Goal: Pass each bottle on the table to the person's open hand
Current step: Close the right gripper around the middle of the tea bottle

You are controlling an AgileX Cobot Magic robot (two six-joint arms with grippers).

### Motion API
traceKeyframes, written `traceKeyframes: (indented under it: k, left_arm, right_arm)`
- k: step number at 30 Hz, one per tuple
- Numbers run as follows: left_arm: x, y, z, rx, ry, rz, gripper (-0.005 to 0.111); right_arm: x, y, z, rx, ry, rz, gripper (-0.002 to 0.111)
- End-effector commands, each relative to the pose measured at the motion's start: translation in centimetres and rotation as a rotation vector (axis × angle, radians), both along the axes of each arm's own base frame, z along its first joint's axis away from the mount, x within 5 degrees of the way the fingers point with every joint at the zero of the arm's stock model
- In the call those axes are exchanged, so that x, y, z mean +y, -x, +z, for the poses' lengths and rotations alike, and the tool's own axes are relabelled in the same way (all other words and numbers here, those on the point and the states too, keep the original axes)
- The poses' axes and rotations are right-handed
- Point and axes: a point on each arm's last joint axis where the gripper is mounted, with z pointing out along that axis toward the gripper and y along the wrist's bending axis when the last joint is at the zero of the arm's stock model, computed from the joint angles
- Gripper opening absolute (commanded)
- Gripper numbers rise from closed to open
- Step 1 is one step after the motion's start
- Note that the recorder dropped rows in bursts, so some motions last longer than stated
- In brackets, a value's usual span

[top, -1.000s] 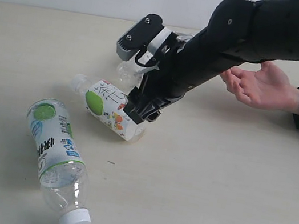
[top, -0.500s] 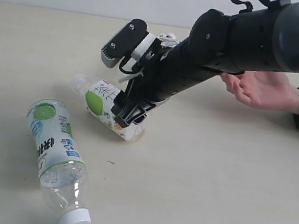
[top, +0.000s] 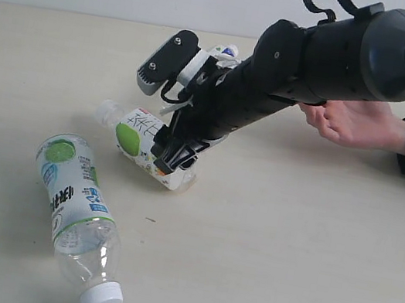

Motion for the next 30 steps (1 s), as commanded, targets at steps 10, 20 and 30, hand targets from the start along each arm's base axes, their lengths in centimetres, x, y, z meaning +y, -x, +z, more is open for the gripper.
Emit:
traceKeyframes:
  k: [10, 20, 30]
  left_arm:
    - [0.0, 0.0, 0.1, -0.011, -0.002, -0.001, 0.0]
    - [0.0, 0.0, 0.1, -0.011, -0.002, -0.001, 0.0]
    - [0.0, 0.0, 0.1, -0.011, -0.002, -0.001, 0.0]
  right_arm:
    - [0.2, -0.2, -2.0, 0.038, 0.029, 0.003, 0.074]
    - [0.3, -0.3, -2.9, 0.042, 0.041, 0.003, 0.074]
    - [0.3, -0.4, -2.9, 0.027, 0.039, 0.002, 0.075]
